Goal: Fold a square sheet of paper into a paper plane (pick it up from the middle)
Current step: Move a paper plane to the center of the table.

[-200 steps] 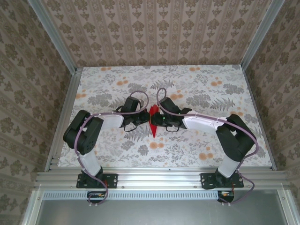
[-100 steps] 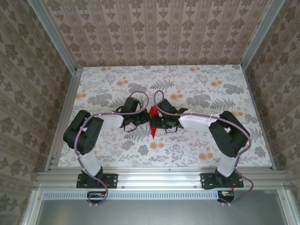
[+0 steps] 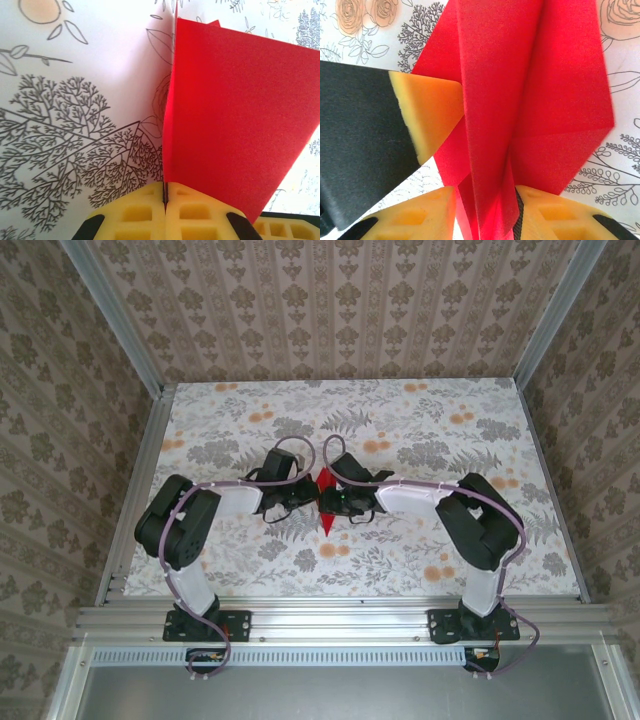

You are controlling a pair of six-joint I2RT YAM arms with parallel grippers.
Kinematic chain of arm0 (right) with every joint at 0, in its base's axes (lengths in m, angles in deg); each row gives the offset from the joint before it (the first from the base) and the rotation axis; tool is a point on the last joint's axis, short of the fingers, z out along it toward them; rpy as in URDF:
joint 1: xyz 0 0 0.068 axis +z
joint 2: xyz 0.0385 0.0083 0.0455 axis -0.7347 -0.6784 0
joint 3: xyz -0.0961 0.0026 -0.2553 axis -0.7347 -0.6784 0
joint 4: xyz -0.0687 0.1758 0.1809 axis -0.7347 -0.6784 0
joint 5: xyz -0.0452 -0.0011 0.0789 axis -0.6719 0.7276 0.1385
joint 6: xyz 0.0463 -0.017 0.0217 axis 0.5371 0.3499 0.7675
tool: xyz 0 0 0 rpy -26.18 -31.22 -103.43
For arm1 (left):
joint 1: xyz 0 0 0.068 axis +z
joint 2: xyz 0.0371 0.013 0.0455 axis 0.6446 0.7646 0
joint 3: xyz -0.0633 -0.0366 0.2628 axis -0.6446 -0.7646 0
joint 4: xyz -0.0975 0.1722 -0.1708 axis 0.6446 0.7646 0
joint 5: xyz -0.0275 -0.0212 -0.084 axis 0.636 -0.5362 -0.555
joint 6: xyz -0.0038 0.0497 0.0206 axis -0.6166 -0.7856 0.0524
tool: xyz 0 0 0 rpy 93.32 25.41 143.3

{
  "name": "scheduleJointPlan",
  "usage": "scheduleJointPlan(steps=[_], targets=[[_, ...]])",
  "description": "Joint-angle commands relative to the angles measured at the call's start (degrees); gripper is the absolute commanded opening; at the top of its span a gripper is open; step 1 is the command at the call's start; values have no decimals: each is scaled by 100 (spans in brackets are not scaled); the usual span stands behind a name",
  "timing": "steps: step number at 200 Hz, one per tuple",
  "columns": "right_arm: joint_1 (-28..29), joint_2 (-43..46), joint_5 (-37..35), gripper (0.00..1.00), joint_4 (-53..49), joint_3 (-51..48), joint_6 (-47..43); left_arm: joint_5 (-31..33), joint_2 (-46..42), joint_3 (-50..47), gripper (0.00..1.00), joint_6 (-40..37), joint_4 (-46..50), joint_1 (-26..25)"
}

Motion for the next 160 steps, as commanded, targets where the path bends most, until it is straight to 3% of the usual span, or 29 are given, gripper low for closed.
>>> scheduleJointPlan(steps=[1, 70, 116, 160], targets=[[75, -131, -183, 35, -221, 173, 94, -122, -2, -104, 0, 159, -188, 56], [194, -244, -444, 35, -415, 320, 227, -246, -52, -233, 2, 251, -378, 109], [241, -254, -896, 14, -1020, 540, 244, -355, -112, -268, 14, 292, -458, 186], [313, -254, -1363, 9, -1873, 911, 6, -430, -322, -353, 24, 294, -463, 366]])
